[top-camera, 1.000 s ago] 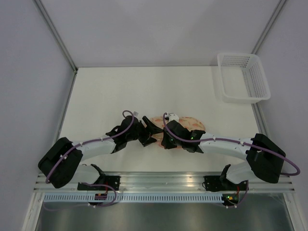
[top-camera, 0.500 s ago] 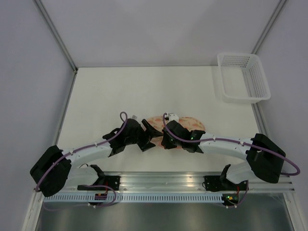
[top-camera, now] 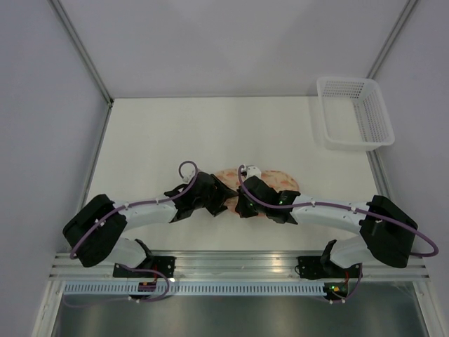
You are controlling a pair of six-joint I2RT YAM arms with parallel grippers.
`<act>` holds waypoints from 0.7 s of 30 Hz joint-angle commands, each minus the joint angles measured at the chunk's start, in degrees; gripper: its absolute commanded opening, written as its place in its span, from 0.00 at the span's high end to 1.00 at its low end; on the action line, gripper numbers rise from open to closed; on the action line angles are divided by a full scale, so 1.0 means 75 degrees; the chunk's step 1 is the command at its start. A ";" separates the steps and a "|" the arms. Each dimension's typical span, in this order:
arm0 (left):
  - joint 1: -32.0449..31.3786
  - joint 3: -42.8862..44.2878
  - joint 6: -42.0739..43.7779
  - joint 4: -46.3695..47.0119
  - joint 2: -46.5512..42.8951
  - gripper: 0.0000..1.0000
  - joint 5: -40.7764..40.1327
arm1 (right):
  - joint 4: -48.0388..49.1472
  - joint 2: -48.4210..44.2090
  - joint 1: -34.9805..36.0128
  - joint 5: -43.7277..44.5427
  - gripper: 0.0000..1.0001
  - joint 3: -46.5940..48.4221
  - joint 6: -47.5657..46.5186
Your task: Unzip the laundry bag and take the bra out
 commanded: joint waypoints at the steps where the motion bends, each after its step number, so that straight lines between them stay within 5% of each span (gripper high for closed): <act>1: -0.0026 0.0215 -0.0324 0.0695 0.0374 0.35 -0.0350 | 0.0213 -0.0331 -0.0020 -0.0072 1.00 -0.0027 -0.0116; 6: -0.0026 0.0144 -0.0277 0.0872 0.0398 0.86 -0.0397 | -0.0068 -0.0437 -0.0031 0.0185 1.00 -0.0039 -0.0104; 8: -0.0026 0.0098 -0.0253 0.0791 0.0304 0.96 -0.0409 | -0.0267 -0.0425 -0.0031 0.0396 1.00 -0.0004 -0.0092; 21: 0.0103 -0.0664 -0.0499 0.0346 -0.1019 0.98 -0.0959 | -0.1592 -0.0191 -0.0031 0.1498 1.00 0.0102 0.0423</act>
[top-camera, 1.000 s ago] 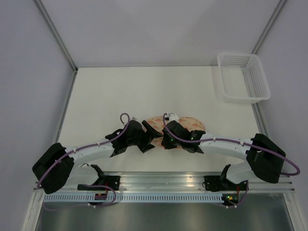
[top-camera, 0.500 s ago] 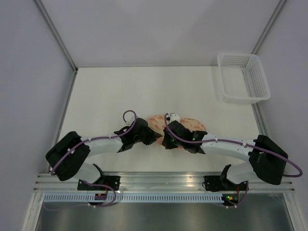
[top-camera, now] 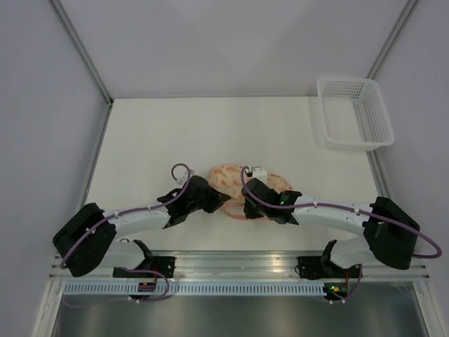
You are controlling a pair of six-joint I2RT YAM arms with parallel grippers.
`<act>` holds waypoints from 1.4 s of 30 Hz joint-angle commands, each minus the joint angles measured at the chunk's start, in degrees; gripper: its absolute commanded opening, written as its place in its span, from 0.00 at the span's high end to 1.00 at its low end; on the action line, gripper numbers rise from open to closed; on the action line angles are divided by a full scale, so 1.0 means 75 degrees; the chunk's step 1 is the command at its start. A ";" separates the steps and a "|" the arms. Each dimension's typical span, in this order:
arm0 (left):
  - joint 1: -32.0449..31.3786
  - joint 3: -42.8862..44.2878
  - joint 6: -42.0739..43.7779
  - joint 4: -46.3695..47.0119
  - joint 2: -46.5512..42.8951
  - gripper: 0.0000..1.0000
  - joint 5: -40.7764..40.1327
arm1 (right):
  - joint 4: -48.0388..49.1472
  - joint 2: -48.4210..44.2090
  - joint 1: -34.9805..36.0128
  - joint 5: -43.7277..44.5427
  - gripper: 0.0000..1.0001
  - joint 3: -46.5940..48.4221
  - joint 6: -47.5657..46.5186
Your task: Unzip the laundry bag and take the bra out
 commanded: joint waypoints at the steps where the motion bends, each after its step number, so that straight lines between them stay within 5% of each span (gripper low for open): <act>1: 0.0115 -0.0163 -0.0287 -0.0072 -0.0609 0.98 -0.0444 | -0.0630 -0.0019 -0.0069 0.0688 1.00 0.0061 0.0196; 11: 0.0840 -0.0432 0.0088 -0.0669 -0.1523 0.98 -0.0409 | -0.0982 -0.0124 -0.0210 0.0922 1.00 -0.0022 0.0255; 19: 0.1907 -0.0259 0.1398 -0.0809 -0.1654 0.98 0.0737 | -0.1193 -0.0265 -0.0385 0.1074 1.00 -0.0139 0.0173; 25: 0.2364 0.1122 0.3531 -0.1887 -0.0576 0.98 0.1606 | -0.1427 -0.0475 -0.0479 0.1274 1.00 -0.0104 0.0091; 33: 0.2529 0.3116 0.5254 -0.1209 0.1766 0.98 0.3406 | -0.1334 -0.0839 -0.0479 0.0911 1.00 -0.0197 -0.0179; 37: 0.2517 0.4148 0.5210 -0.0834 0.2998 0.77 0.4079 | -0.1287 -0.1003 -0.0491 0.0828 1.00 -0.0233 -0.0155; 38: 0.2506 0.4138 0.5140 -0.0648 0.3127 0.66 0.4091 | -0.1298 -0.1015 -0.0491 0.0817 1.00 -0.0232 -0.0144; 39: 0.2517 0.4080 0.5034 -0.0599 0.3105 0.45 0.4033 | -0.1275 -0.1027 -0.0480 0.0828 1.00 -0.0232 -0.0144; 42: 0.2506 0.3577 0.4812 -0.0622 0.2649 0.28 0.3495 | -0.1229 -0.0980 -0.0491 0.0782 1.00 -0.0197 -0.0144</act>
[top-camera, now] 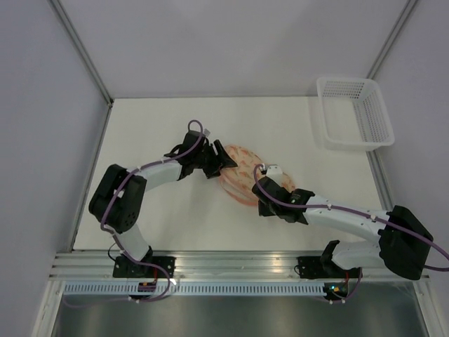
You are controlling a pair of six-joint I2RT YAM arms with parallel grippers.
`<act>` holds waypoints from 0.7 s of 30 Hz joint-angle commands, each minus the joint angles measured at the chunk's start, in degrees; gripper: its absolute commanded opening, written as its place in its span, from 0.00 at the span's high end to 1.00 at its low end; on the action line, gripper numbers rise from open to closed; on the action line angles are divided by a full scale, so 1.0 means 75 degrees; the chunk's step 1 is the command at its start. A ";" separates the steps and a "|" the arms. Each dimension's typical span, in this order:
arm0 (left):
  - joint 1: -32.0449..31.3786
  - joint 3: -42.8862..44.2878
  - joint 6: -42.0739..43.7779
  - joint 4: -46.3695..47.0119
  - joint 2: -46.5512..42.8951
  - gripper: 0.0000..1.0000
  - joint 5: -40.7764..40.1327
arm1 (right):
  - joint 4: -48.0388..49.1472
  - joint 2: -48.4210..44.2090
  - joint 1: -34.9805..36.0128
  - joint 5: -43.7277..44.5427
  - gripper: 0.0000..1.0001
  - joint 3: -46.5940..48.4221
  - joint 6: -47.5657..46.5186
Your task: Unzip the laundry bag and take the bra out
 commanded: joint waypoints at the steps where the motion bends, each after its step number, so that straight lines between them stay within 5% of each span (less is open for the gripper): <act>1: 0.0022 -0.0550 -0.0021 0.0282 -0.0656 0.25 -0.0180 | 0.0115 -0.0057 -0.0019 -0.0049 1.00 0.0024 -0.0115; 12: -0.1006 -0.3131 -0.2528 -0.0201 -0.3786 0.15 -0.1554 | 0.1986 0.0436 -0.0019 -0.1990 1.00 -0.0081 -0.0443; 21: -0.1934 -0.2769 -0.3514 0.1276 -0.2734 0.11 -0.1460 | 0.2565 0.0530 -0.0019 -0.2885 1.00 -0.0140 -0.0583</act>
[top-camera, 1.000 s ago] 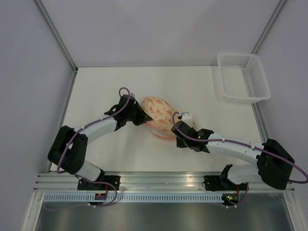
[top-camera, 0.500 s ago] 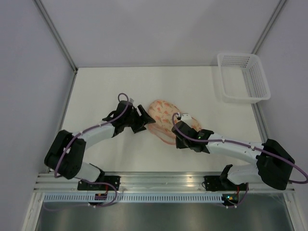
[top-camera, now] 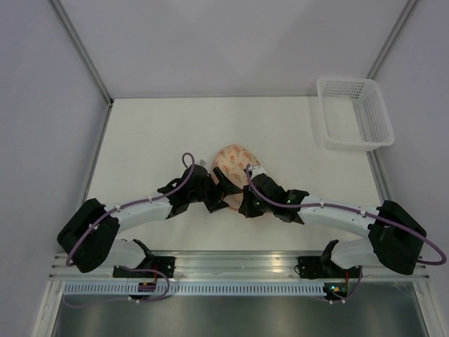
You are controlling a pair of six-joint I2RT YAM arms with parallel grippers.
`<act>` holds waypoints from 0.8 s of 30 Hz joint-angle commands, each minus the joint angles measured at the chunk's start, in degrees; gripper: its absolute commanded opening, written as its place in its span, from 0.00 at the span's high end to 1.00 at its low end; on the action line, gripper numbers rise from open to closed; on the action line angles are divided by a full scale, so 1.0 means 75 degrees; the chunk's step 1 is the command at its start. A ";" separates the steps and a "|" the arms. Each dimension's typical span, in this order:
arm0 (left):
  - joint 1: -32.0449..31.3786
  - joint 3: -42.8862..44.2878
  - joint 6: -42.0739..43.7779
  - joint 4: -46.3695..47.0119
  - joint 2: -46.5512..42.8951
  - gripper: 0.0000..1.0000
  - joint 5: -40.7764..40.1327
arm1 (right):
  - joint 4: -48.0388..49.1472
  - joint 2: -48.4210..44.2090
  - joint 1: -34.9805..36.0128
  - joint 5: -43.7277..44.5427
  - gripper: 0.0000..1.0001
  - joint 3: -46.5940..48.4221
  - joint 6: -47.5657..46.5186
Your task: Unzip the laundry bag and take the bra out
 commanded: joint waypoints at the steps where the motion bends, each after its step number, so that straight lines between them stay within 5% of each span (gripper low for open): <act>1: -0.0136 0.0414 -0.0608 0.0650 0.0772 0.11 -0.0151 | 0.0435 0.0058 -0.0004 -0.0469 1.00 0.0018 -0.0190; 9: -0.0312 0.0615 -0.0959 0.0720 0.1713 0.24 -0.0479 | 0.0329 -0.0246 -0.0016 -0.0457 1.00 -0.0076 -0.0249; 18: -0.0312 0.0450 -0.0936 0.0862 0.1444 0.94 -0.1041 | 0.0001 -0.0212 -0.0005 -0.0305 1.00 -0.0076 -0.0272; 24: -0.0172 0.0520 -0.0714 0.0744 0.1525 0.98 -0.1066 | -0.0502 -0.0024 -0.0016 -0.0247 1.00 0.0006 -0.0261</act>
